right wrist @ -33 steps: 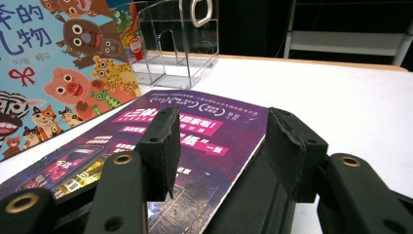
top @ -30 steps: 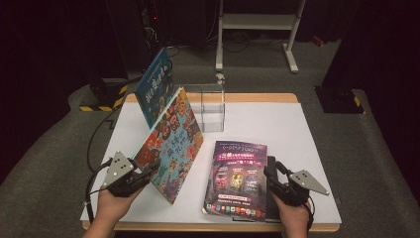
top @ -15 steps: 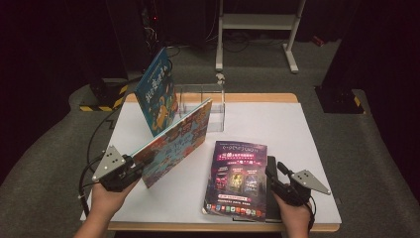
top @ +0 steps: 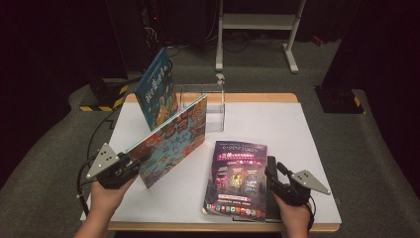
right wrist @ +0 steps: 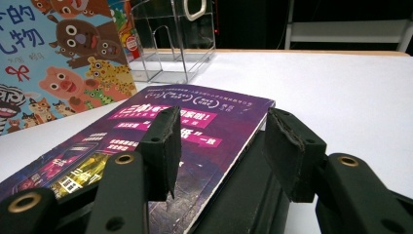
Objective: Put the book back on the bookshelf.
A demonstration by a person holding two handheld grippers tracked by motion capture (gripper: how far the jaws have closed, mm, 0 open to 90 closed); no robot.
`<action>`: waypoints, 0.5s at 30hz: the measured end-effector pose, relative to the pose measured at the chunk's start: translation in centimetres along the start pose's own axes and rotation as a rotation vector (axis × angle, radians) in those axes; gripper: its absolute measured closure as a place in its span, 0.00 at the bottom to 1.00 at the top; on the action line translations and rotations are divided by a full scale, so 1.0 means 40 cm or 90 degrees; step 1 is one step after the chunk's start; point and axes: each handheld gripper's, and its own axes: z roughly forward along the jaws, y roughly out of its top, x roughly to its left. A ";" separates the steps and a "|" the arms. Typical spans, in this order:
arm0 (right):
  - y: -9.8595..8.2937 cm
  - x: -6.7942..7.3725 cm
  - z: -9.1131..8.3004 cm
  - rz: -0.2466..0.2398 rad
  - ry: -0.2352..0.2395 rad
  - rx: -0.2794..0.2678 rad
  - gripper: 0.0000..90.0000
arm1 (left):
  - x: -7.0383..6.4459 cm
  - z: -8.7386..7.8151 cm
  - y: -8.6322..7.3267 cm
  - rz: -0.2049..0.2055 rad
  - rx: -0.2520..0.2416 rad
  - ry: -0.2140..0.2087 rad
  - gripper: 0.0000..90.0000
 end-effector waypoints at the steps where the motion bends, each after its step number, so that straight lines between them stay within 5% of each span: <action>1: -0.001 0.001 0.001 0.001 0.001 0.001 0.53 | 0.004 0.001 0.000 -0.003 -0.001 0.005 0.84; 15: -0.003 0.003 0.002 0.000 0.005 0.002 0.53 | 0.028 0.005 0.001 -0.053 -0.015 -0.035 0.86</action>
